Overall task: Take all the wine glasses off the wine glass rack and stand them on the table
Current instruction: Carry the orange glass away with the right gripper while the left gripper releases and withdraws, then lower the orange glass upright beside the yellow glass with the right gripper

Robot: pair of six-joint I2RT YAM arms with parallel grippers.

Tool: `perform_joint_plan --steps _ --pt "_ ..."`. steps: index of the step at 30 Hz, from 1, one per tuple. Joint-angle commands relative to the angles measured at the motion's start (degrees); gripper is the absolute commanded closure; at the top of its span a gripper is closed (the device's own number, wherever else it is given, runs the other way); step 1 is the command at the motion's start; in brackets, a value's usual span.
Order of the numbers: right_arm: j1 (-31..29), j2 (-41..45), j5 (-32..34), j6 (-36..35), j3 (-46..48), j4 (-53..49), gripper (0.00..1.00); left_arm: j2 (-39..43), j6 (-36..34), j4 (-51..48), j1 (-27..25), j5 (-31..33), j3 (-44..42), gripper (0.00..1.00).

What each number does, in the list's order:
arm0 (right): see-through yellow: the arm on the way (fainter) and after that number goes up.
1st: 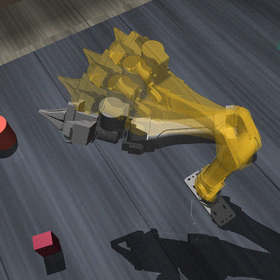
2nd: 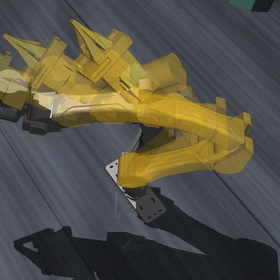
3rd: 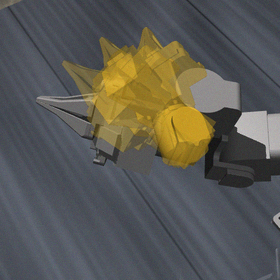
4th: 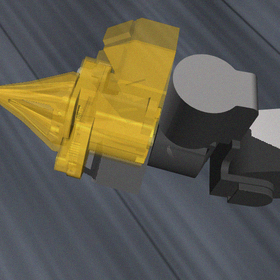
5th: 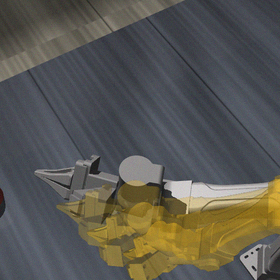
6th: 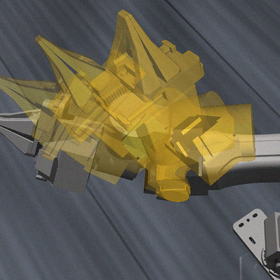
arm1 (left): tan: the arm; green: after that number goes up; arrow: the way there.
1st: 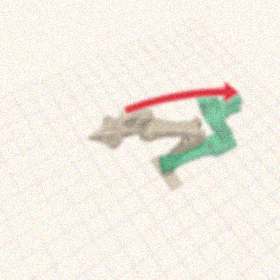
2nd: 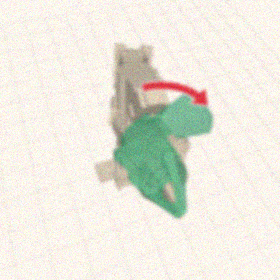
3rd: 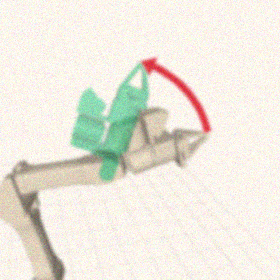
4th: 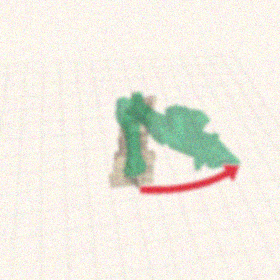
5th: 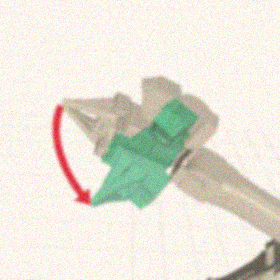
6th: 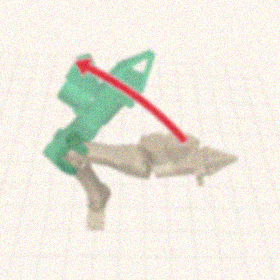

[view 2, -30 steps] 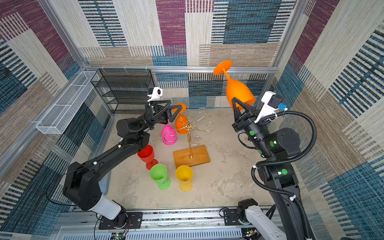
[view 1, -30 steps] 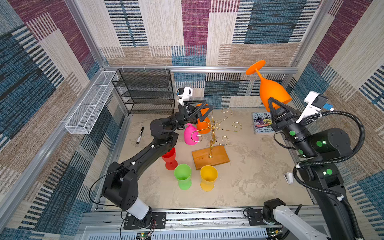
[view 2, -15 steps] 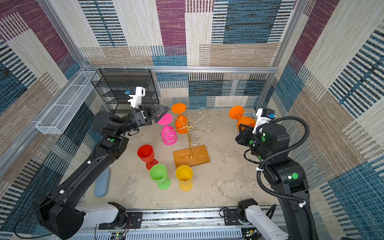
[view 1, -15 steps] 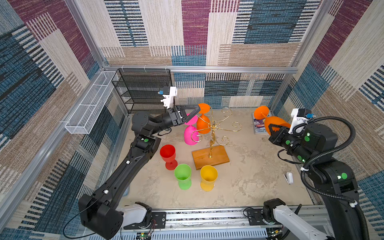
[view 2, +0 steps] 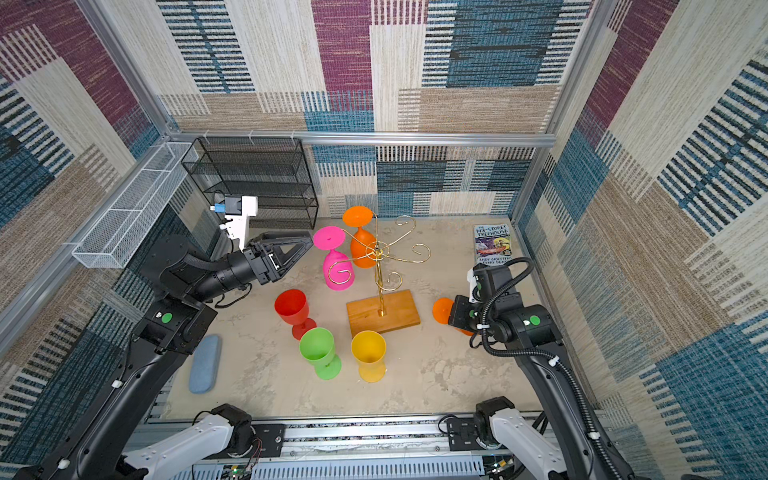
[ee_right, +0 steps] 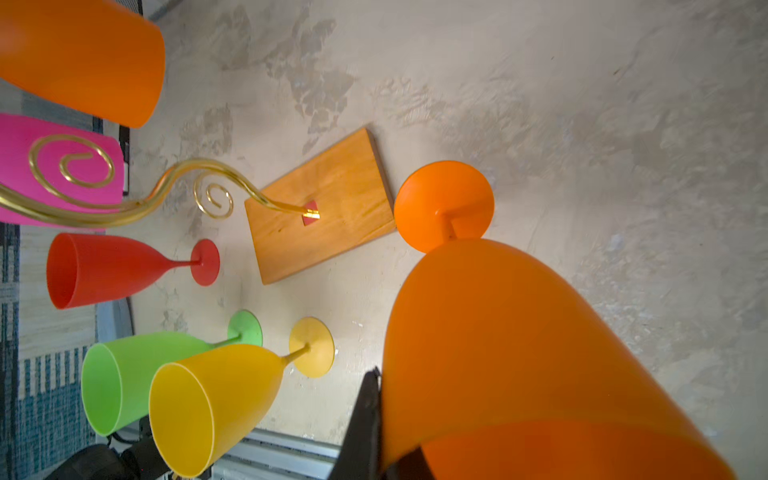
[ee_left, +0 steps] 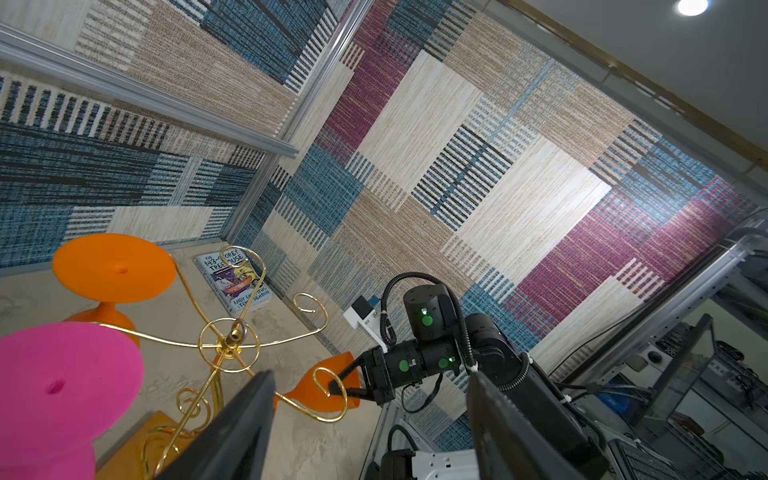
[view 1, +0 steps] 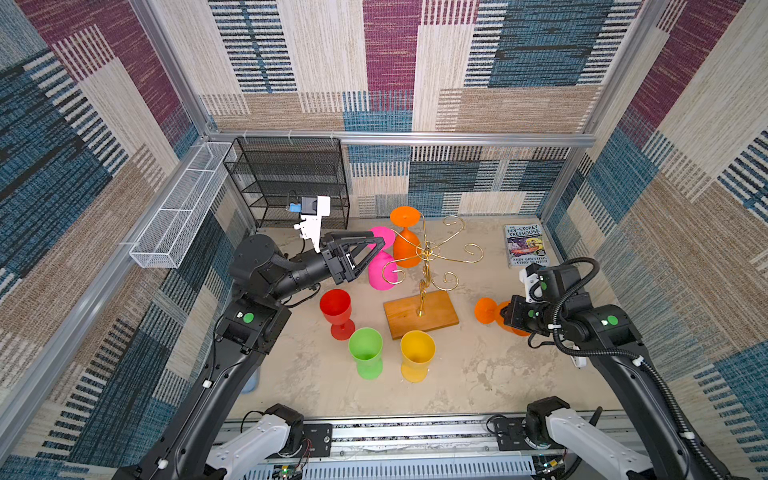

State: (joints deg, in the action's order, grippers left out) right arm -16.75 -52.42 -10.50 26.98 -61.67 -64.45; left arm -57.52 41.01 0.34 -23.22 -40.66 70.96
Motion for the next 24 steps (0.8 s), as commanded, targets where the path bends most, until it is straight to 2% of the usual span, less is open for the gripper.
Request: perform_joint_plan --steps 1,4,8,15,24 --pt "-5.13 -1.53 1.01 2.24 0.56 -1.53 1.0 0.15 -3.25 -1.29 0.18 1.02 -0.34 0.25" --pt "-11.58 -3.99 2.48 4.58 1.41 -1.41 1.0 0.11 -3.7 -1.4 0.2 1.2 -0.31 0.25" --pt "-16.19 -6.73 3.27 5.44 2.26 -1.53 1.0 -0.25 -4.1 -1.81 0.36 1.14 0.05 0.25" --pt "-21.13 -10.41 3.9 6.05 1.64 -2.73 1.0 -0.65 -4.11 -1.92 0.46 1.05 -0.13 0.25" --pt "-24.61 -14.57 3.89 5.7 -1.07 -3.31 1.0 -0.84 -3.84 -1.74 0.64 0.71 -0.38 0.25"
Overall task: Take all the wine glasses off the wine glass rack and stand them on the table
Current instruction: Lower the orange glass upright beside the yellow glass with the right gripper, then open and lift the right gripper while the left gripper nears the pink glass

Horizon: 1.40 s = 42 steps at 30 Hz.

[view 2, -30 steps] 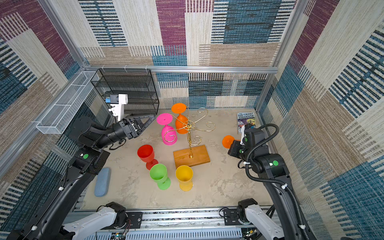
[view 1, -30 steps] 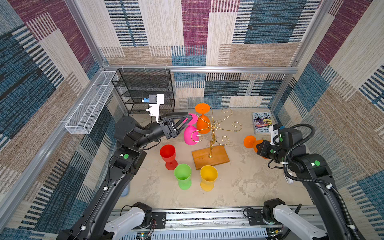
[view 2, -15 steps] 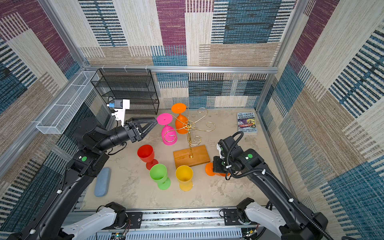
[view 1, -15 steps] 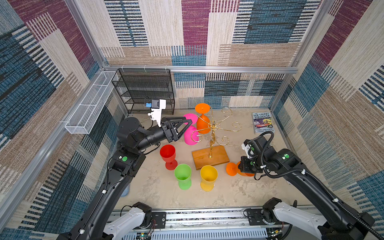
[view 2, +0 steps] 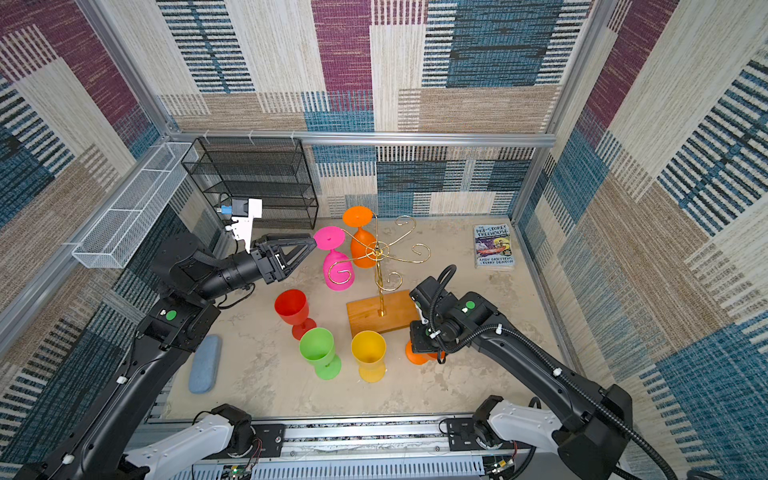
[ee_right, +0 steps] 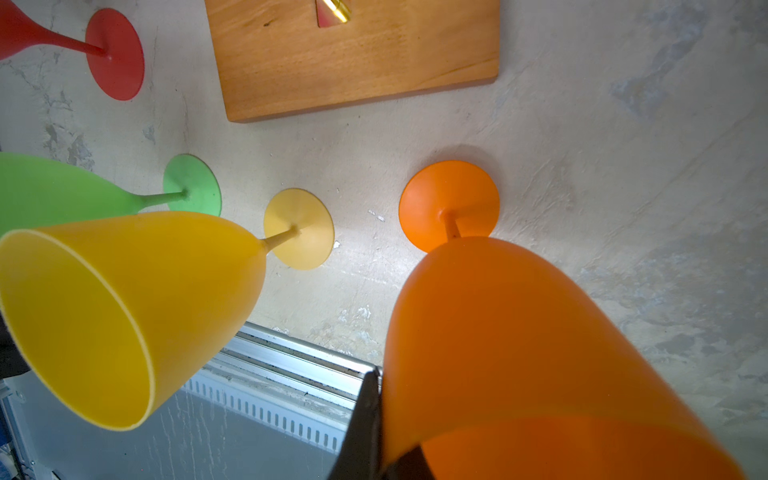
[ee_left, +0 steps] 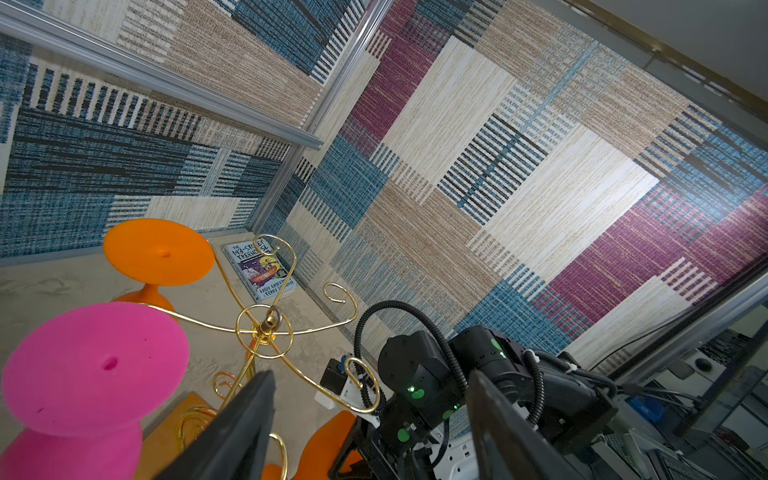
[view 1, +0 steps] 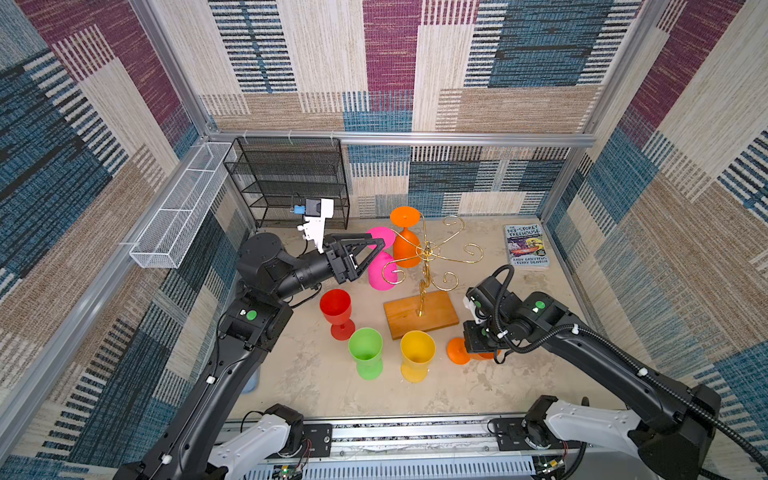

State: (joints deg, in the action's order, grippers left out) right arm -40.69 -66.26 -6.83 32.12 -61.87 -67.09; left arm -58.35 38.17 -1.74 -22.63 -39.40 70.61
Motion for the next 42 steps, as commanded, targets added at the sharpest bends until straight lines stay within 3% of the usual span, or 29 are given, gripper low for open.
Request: perform_joint_plan --steps 1,6,26,37,42 --pt "-0.96 -1.12 0.49 0.58 -1.5 -0.97 1.0 -0.01 -1.0 0.33 0.12 -0.66 -0.08 0.25" --pt "-1.55 -2.55 0.9 0.45 -3.54 -0.94 0.99 -0.01 -1.13 0.48 0.22 -0.76 -0.29 0.25" --pt "-2.81 -3.64 -0.24 0.3 -5.2 0.45 0.64 -0.39 0.12 1.56 0.57 -1.47 -1.38 0.25" --pt "-3.17 2.99 -2.76 3.09 -4.39 3.44 0.6 -0.02 0.69 -0.27 1.14 1.27 -1.53 0.25" --pt "-3.16 8.12 -2.68 5.15 -5.5 4.87 0.59 -0.52 5.08 2.57 3.56 -0.59 -2.26 0.25"
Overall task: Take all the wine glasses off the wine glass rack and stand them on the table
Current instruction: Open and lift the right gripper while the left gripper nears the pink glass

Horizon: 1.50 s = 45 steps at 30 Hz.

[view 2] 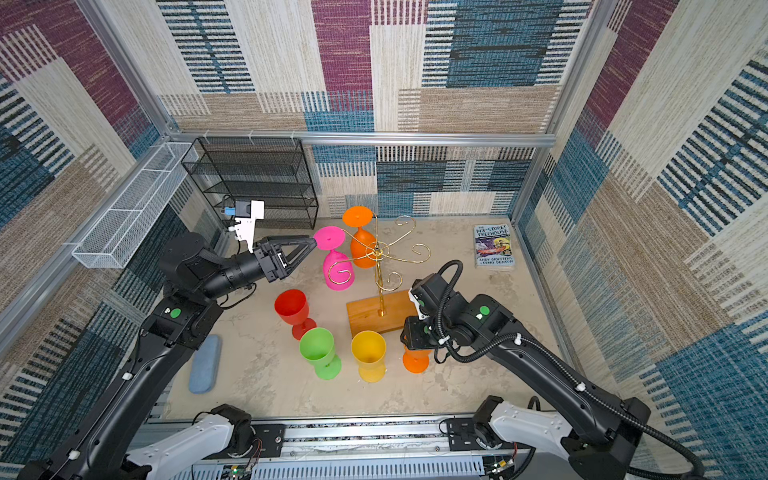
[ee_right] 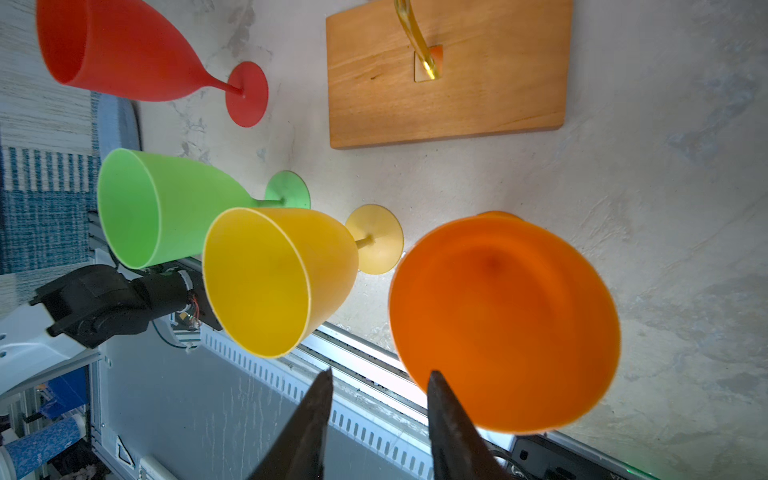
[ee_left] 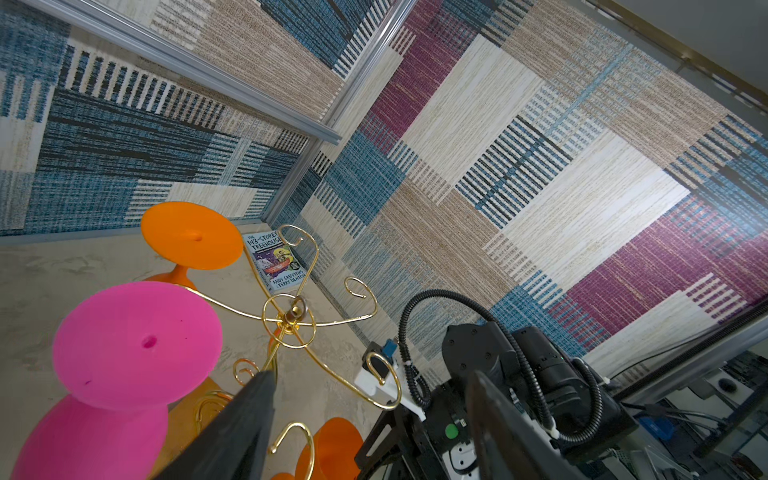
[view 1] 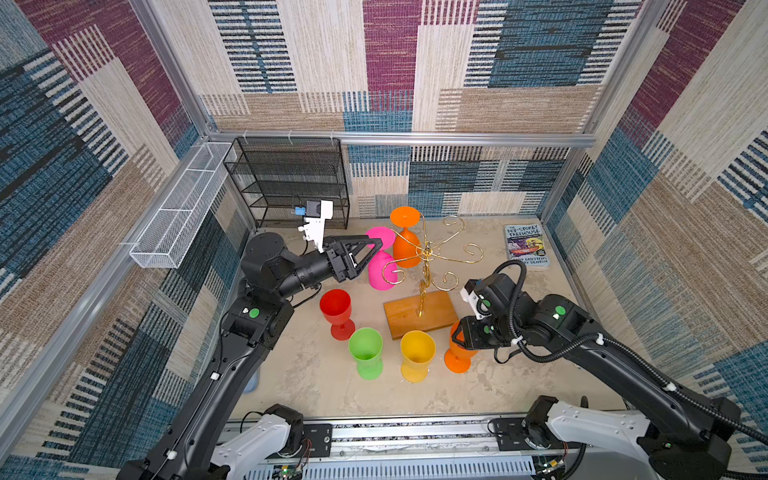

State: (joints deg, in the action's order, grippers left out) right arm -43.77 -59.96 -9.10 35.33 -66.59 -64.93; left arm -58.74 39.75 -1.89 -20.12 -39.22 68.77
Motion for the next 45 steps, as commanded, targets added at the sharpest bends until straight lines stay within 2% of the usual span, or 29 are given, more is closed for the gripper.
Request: perform_joint_plan --steps 1,4,8,12,15,18,22,28,34,40,45 --pt "-0.09 2.76 -0.04 2.3 -0.97 2.61 0.59 -0.15 5.2 3.75 1.8 -1.27 -0.89 0.25" --pt "-0.09 5.66 2.01 3.78 -1.27 1.94 0.59 -0.66 11.6 8.89 5.22 -3.29 -2.91 0.25" --pt "-0.04 9.69 7.72 6.79 -2.27 0.7 0.57 -3.06 24.91 20.74 11.18 -6.72 -7.84 0.25" --pt "0.05 14.39 16.26 11.37 -2.85 -0.2 0.53 -7.61 37.42 35.18 14.68 -9.58 -12.34 0.26" --pt "0.01 18.35 23.96 14.79 -2.67 0.12 0.49 -10.46 40.92 40.29 14.89 -10.98 -13.21 0.26" --pt "-0.03 22.36 27.87 16.11 -1.01 3.17 0.47 -12.02 41.97 41.42 14.92 -11.39 -13.48 0.26" --pt "0.0 24.04 29.27 15.91 1.55 6.32 0.45 -13.08 41.68 40.49 14.92 -12.56 -12.92 0.27" --pt "0.0 23.67 29.9 13.51 3.99 12.16 0.44 -12.45 34.29 28.67 14.1 -12.94 -11.65 0.29" --pt "-0.05 22.72 31.34 11.92 3.92 14.17 0.43 -13.72 31.81 25.21 11.94 -13.33 -11.47 0.32" --pt "-0.02 22.68 31.17 11.68 4.35 14.81 0.42 -15.34 31.44 25.18 9.93 -13.38 -10.64 0.37" --pt "0.0 23.03 31.25 11.69 4.79 14.91 0.42 -15.79 31.06 24.77 9.5 -13.42 -9.91 0.46"
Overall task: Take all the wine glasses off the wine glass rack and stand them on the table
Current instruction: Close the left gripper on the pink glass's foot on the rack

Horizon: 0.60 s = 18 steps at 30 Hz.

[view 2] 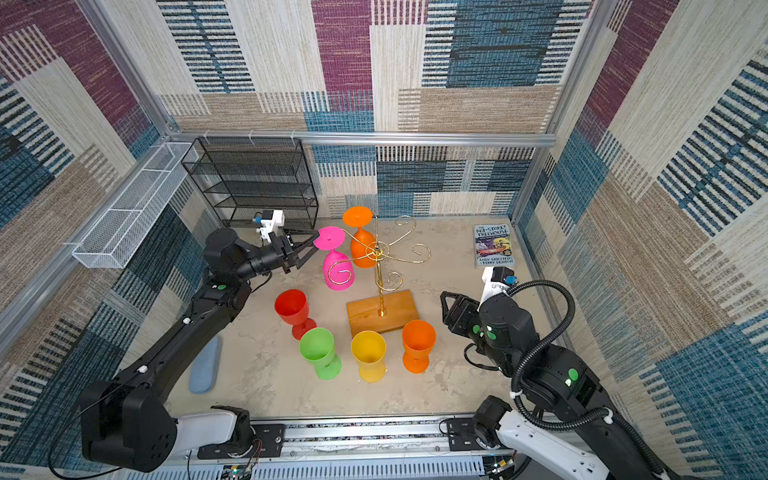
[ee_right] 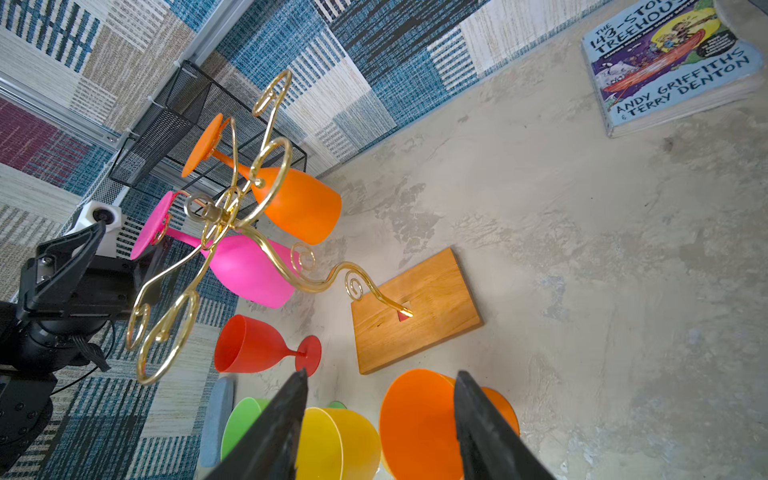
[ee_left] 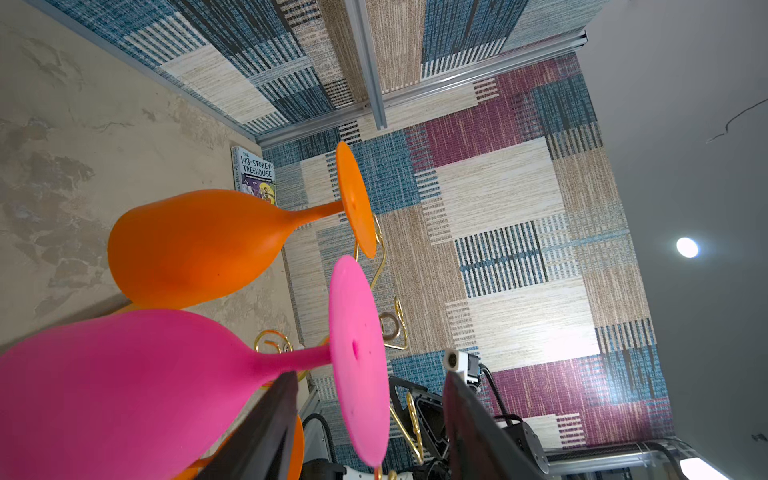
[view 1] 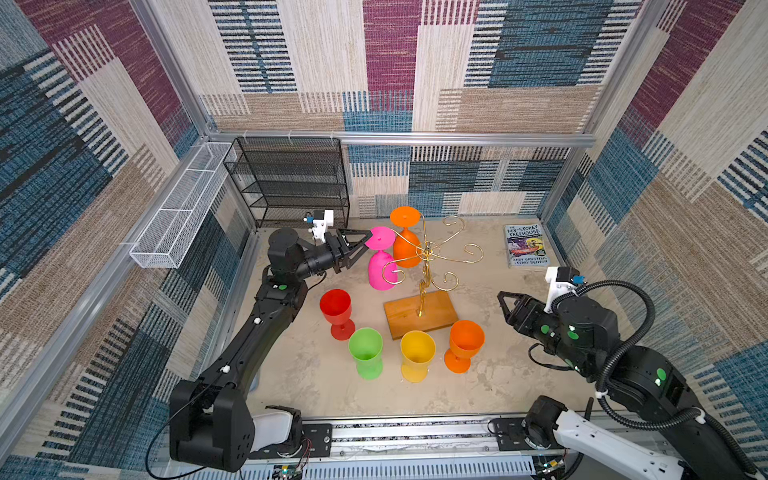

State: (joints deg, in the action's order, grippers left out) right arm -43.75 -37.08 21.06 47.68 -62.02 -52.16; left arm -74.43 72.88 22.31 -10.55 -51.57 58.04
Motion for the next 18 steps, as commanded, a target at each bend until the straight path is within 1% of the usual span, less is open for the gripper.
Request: perform_joint_plan --steps 1,8,10,18 --pt "0.01 0.25 1.09 -0.66 0.28 2.15 0.42 -0.12 -2.36 0.14 -0.09 -1.04 0.97 0.48" --pt "-0.04 -0.1 0.83 -1.32 0.58 2.5 0.4 -0.36 -3.07 -1.08 -0.44 -1.16 1.45 0.6" --pt "-0.07 -0.19 0.74 -1.45 0.75 2.67 0.4 -0.27 -3.44 -1.66 -0.44 -1.16 1.55 0.65" --pt "-0.02 -0.28 -0.14 -1.8 1.71 3.38 0.4 0.38 -5.29 -4.78 -0.46 -0.81 1.99 0.82"
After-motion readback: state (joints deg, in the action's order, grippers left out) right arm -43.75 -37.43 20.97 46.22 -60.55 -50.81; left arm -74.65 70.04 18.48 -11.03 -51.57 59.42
